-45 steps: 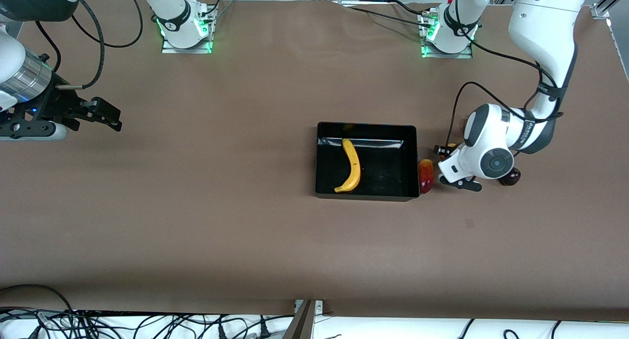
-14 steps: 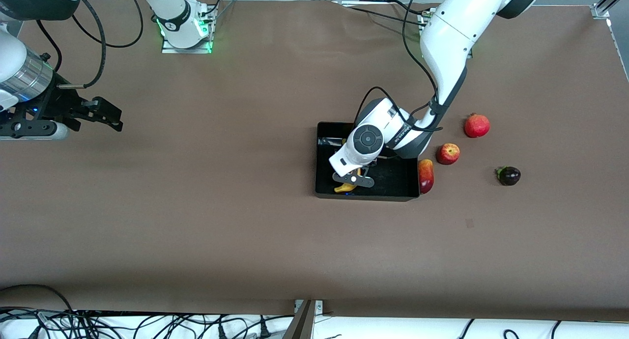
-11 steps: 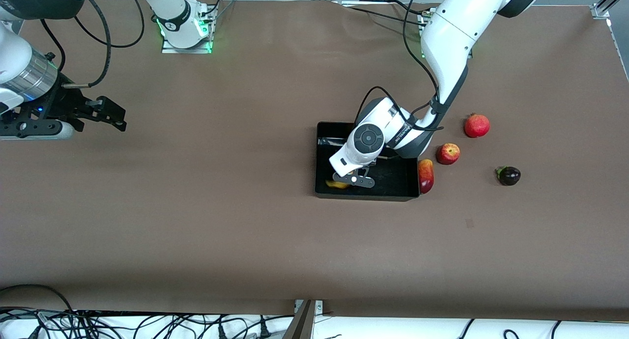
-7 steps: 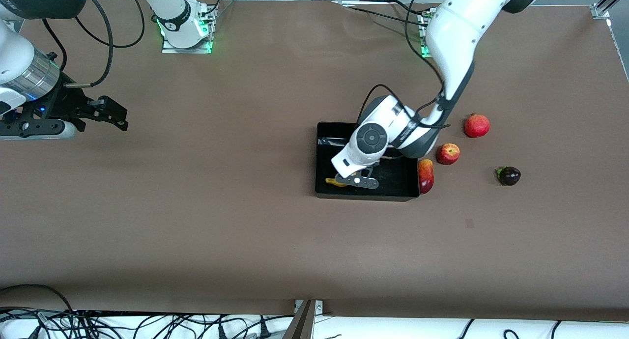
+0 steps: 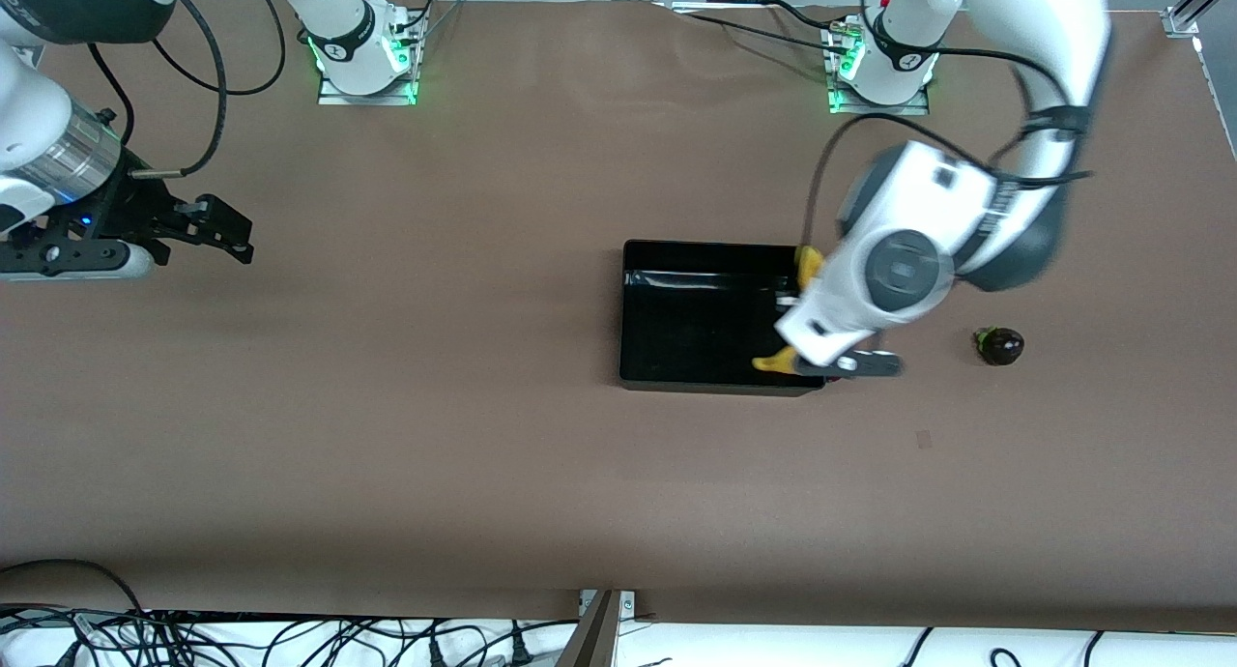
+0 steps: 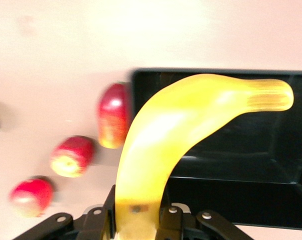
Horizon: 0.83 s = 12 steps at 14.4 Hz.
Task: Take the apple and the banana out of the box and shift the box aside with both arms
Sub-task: 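Place the banana by the plum while the right gripper reaches the box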
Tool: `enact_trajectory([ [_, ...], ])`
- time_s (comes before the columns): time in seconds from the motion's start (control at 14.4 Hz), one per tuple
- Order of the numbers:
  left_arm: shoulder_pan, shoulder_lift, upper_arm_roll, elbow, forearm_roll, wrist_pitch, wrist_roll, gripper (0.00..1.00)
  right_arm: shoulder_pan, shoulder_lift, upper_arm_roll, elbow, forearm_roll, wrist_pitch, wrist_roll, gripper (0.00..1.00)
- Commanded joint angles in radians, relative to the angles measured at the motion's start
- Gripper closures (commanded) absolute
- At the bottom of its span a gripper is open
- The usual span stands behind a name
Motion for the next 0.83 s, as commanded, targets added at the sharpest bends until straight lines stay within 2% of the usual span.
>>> enact_trajectory([
  [0.0, 0.158, 0.064, -0.001, 0.02, 0.057, 0.0, 0.206, 1.0, 0.01, 0.02, -0.002, 0.003, -0.002, 0.001, -0.006, 0.0],
  [0.14, 0.232, 0.113, 0.001, 0.008, 0.089, 0.081, 0.332, 1.0, 0.028, 0.05, -0.002, 0.006, -0.011, 0.001, -0.004, 0.0],
  [0.28, 0.287, 0.169, -0.001, 0.003, 0.094, 0.1, 0.374, 1.0, 0.038, 0.055, -0.002, 0.005, -0.016, -0.004, -0.007, 0.0],
  [0.49, 0.316, 0.209, 0.002, -0.05, 0.125, 0.19, 0.432, 1.0, 0.054, 0.058, 0.0, 0.005, -0.014, -0.045, -0.016, 0.0],
  [0.63, 0.32, 0.222, 0.002, -0.079, 0.242, 0.254, 0.44, 0.79, 0.07, 0.052, 0.015, 0.006, -0.004, -0.08, -0.024, 0.0],
  [0.7, 0.321, 0.23, 0.001, -0.081, 0.288, 0.264, 0.44, 0.51, 0.085, 0.053, 0.021, 0.006, -0.002, -0.08, -0.01, 0.0],
  [0.76, 0.323, 0.236, 0.001, -0.08, 0.289, 0.264, 0.439, 0.01, 0.112, 0.061, 0.023, 0.006, -0.001, -0.07, 0.0, 0.0],
])
